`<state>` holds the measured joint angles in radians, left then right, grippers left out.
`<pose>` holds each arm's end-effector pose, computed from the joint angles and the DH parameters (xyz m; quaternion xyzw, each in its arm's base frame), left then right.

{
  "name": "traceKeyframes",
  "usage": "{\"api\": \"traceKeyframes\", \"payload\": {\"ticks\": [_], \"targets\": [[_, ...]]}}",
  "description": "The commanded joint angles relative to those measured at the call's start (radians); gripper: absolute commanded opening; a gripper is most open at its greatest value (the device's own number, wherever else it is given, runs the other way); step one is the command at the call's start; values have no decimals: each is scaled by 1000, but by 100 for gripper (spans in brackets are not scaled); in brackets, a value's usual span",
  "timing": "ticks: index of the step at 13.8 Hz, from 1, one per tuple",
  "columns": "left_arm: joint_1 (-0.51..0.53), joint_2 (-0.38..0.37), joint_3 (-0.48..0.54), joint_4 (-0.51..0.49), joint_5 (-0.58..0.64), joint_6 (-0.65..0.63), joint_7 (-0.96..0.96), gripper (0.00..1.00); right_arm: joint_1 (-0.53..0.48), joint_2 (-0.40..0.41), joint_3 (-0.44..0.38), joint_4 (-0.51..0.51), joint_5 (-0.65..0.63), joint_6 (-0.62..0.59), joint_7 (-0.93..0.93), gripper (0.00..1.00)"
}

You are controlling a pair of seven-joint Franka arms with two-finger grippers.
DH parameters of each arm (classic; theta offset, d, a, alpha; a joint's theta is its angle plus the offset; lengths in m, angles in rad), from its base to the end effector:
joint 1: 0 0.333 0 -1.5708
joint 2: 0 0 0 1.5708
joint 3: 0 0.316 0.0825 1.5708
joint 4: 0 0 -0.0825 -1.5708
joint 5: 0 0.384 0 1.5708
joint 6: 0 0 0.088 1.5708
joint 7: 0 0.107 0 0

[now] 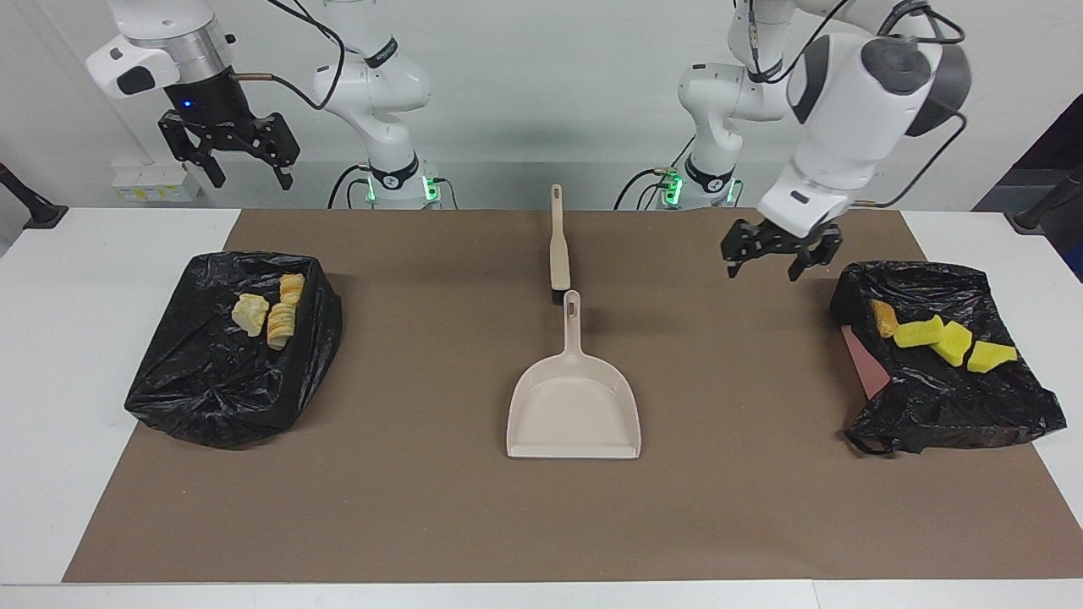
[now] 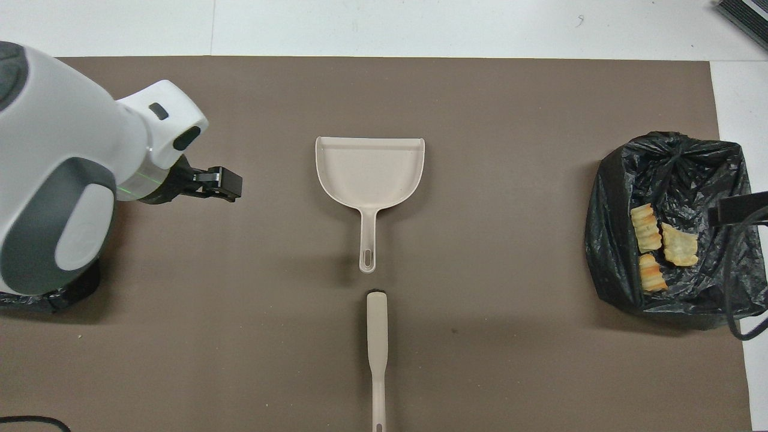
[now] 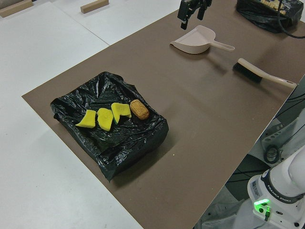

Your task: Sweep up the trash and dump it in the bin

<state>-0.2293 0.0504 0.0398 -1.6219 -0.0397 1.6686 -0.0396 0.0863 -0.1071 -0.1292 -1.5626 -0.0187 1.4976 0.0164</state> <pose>0.5652 -0.1129 0.5804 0.9972 -0.0729 -0.0040 0.0184 0.5122 -0.0285 0.6784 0.9993 -0.0303 0.0206 0.0027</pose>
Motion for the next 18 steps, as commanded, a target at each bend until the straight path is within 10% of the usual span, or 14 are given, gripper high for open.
{"api": "traceKeyframes", "payload": {"ticks": [1, 18], "targets": [[96, -61, -3, -4, -19, -61, 148, 100, -2, -9, 0, -13, 20, 6, -6, 100], [154, -67, -9, 60, 34, -167, 127, 100, -3, -8, 0, -13, 19, 7, -7, 100]]}}
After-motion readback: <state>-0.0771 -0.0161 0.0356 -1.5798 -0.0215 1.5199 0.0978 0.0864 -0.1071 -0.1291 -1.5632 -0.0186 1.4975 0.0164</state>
